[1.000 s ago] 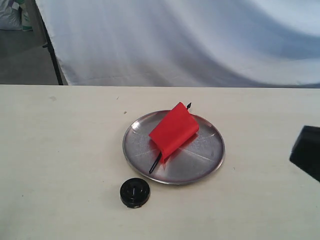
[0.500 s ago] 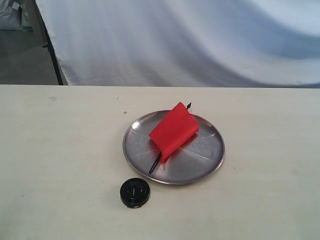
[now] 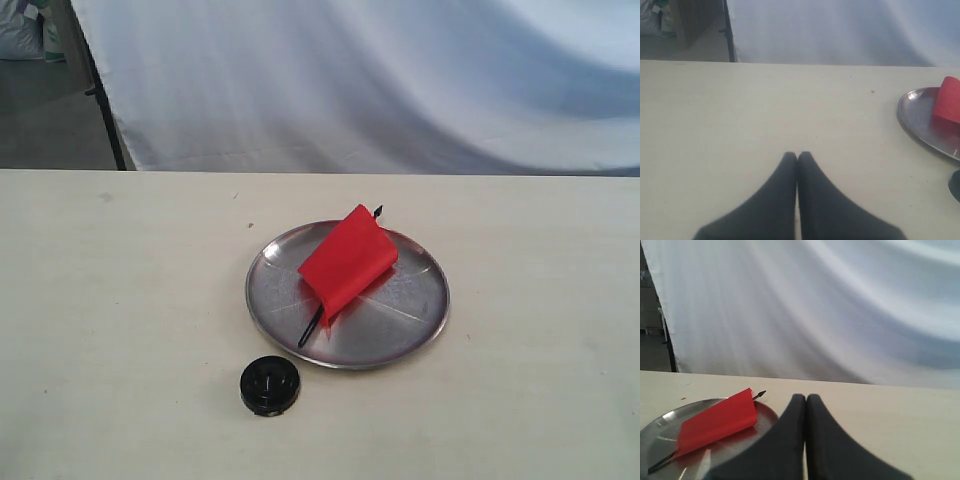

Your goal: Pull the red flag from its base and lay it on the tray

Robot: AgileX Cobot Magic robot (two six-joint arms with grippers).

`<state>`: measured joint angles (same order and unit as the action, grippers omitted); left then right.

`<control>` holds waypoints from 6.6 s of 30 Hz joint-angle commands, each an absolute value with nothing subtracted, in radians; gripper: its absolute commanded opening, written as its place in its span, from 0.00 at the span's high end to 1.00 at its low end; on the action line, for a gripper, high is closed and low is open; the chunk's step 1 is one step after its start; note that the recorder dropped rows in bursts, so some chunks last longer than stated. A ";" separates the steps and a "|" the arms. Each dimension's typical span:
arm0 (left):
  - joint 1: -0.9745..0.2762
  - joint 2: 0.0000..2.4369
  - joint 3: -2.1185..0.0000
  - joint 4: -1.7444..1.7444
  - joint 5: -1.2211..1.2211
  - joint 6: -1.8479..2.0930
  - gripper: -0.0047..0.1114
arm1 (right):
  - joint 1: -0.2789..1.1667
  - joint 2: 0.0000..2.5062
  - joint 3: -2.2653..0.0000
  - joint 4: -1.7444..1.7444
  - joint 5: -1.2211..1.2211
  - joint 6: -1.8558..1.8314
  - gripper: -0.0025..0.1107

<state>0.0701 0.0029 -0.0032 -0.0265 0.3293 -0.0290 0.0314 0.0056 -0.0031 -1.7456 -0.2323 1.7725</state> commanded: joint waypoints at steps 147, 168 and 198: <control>0.071 0.000 0.000 -0.030 0.324 -0.030 0.96 | 0.159 0.000 0.000 0.028 0.323 -0.008 0.98; 0.071 0.000 0.000 -0.030 0.324 -0.030 0.96 | 0.159 0.000 0.000 0.028 0.323 -0.008 0.98; 0.071 0.000 0.000 -0.030 0.324 -0.030 0.96 | 0.159 0.000 0.000 0.028 0.321 0.015 0.98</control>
